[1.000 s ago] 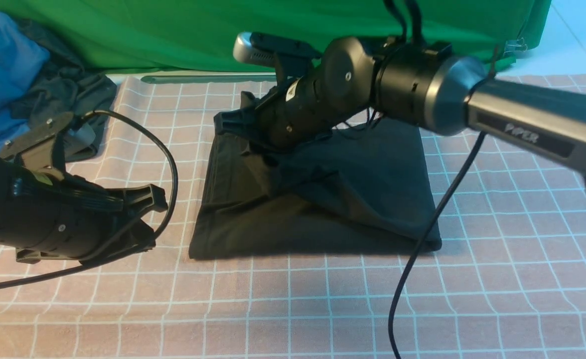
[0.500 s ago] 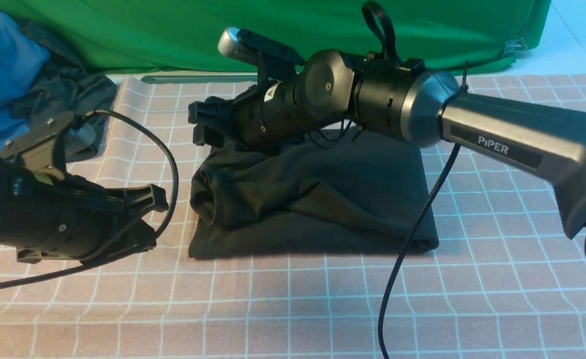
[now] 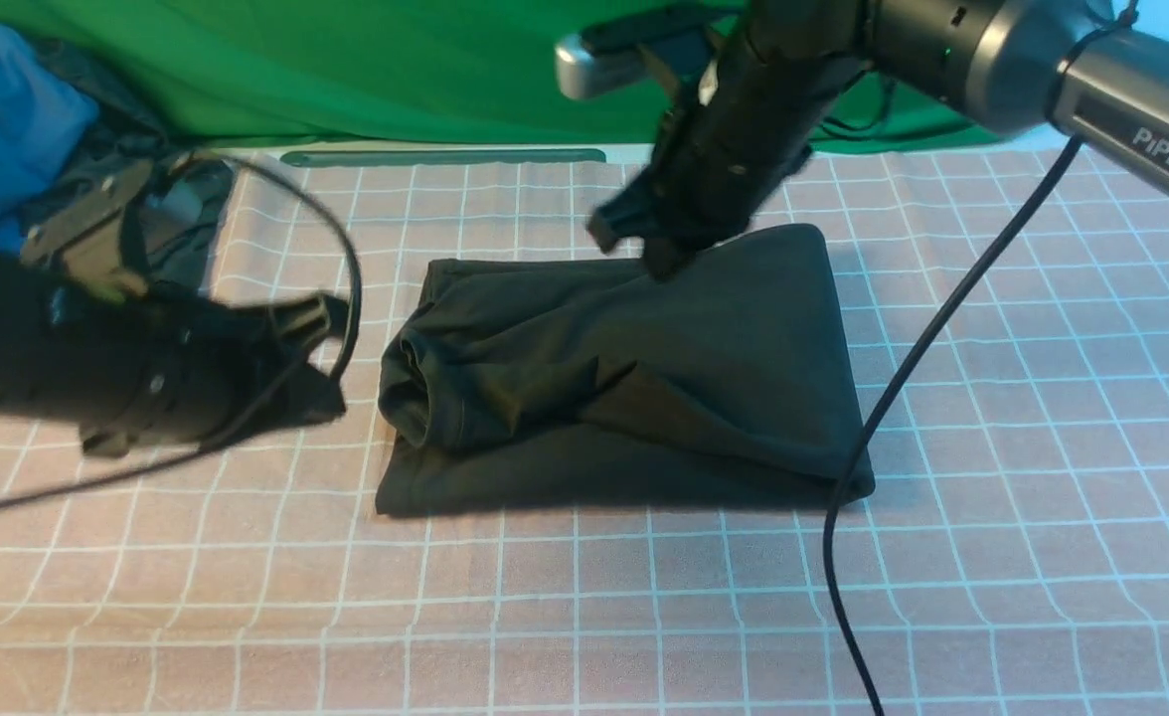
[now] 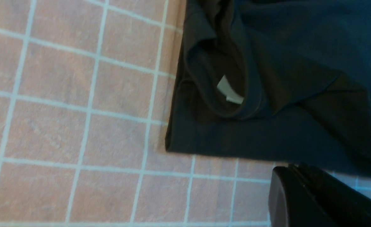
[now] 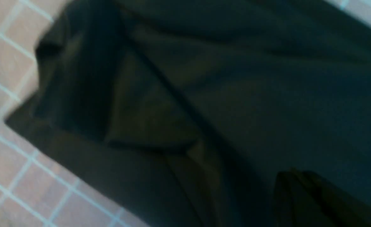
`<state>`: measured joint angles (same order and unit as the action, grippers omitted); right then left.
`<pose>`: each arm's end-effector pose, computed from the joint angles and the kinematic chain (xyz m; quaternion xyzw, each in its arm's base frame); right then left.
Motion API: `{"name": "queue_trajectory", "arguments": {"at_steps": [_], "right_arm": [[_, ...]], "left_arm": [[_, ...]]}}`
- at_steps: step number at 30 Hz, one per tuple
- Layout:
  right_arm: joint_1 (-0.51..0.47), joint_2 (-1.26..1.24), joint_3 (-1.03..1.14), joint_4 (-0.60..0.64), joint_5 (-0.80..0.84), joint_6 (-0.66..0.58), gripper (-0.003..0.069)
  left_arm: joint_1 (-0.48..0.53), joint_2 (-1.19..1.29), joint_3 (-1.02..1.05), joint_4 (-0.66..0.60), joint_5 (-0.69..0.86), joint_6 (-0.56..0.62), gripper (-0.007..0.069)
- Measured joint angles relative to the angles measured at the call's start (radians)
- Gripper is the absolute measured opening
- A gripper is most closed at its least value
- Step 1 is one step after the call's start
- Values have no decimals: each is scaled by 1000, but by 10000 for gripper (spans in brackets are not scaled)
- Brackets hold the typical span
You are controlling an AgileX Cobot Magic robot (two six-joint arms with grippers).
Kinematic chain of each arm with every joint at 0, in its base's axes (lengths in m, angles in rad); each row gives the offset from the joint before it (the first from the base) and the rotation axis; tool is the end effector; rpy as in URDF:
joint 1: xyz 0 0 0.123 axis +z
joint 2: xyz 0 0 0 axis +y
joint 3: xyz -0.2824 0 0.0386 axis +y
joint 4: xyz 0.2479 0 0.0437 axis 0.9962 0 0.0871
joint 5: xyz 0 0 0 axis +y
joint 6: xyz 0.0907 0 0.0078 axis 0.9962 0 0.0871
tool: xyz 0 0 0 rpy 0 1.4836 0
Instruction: Fold a long-sleeved shirt over a pink coffee tablecloth.
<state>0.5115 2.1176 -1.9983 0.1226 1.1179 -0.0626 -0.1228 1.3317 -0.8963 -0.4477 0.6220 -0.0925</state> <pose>0.4034 0.2379 0.2755 -0.2623 0.9403 0.1044 0.1900 0.2621 -0.0555 0.2713 -0.1199 0.9333 -0.2069 0.2677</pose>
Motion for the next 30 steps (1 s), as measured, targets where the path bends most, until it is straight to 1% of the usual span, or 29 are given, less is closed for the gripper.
{"name": "queue_trajectory", "arguments": {"at_steps": [3,6,8,9,10,11,12,15,17,18,20,22,23,24,25,26,27,28,29,30], "right_arm": [[-2,0,0,-1,39,-25,38],[-2,0,0,2,49,-51,38],[-2,0,0,2,45,-58,38],[-2,0,0,2,43,-62,38],[-2,0,0,2,39,-66,38],[-2,0,0,2,35,-68,38],[-2,0,0,2,31,-72,38],[-2,0,0,2,18,-79,38],[-2,0,0,2,6,-86,38],[-2,0,0,2,4,-90,38],[-2,0,0,4,0,-94,38],[-2,1,0,7,-3,-95,38],[-2,3,0,10,-4,-96,38],[-2,3,0,10,-4,-96,38],[-2,11,0,10,-6,-98,38],[-2,18,0,10,-6,-99,38],[-2,26,0,11,-6,-100,38],[-2,39,0,11,-5,-103,38],[-2,42,0,11,-5,-103,38],[-2,62,0,12,-5,-104,38]], "left_arm": [[0,88,-86,-10,23,4,22],[0,197,-169,-36,42,41,90],[-3,266,-217,-60,59,65,167],[-4,279,-223,-64,61,70,184],[-10,323,-243,-68,65,79,253],[-15,346,-251,-69,66,80,294],[-23,385,-263,-71,68,81,367],[-41,448,-273,-76,59,103,496],[-50,478,-274,-82,39,124,547],[-54,491,-274,-83,27,130,559],[-56,510,-274,-83,0,135,545],[-56,518,-274,-80,-19,138,489],[-56,523,-274,-75,-31,140,403],[-56,523,-274,-72,-31,140,403],[-56,524,-275,-48,-36,143,272],[-56,524,-277,-19,-35,143,166],[-56,523,-281,-8,-33,143,124],[-52,520,-289,31,-28,140,69],[-50,518,-290,37,-26,138,57],[-43,507,-299,76,-22,129,39]]}}
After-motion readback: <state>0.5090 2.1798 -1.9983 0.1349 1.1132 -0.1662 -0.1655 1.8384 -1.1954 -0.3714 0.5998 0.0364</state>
